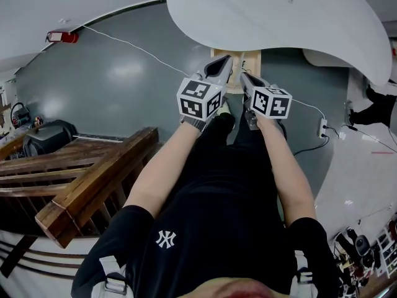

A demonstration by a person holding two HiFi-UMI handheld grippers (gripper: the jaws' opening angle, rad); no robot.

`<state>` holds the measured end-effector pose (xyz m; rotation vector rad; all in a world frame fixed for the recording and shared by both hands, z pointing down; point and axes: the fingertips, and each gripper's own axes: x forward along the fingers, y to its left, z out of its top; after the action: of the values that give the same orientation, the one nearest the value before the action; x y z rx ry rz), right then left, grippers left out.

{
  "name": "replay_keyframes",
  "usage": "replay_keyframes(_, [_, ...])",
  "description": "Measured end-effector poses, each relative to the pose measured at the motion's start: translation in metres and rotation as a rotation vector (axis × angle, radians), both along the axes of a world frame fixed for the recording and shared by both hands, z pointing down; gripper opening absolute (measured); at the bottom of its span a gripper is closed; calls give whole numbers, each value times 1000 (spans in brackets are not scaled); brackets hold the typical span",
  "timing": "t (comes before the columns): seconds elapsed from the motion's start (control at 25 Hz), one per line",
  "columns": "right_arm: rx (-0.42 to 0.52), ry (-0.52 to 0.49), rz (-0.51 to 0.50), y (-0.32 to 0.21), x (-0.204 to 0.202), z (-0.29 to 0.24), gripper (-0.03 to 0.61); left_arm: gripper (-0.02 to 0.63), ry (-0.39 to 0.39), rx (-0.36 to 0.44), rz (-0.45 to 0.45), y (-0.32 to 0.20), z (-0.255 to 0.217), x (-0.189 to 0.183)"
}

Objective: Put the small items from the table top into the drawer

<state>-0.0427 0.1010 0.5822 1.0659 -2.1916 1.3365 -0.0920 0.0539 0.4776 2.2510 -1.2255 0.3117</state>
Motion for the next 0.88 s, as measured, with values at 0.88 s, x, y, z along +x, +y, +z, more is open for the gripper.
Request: replay_keyframes(0.88, [-63,61,-54,-22,-15,56,32,1,-2,-81,10,-12,41,-2])
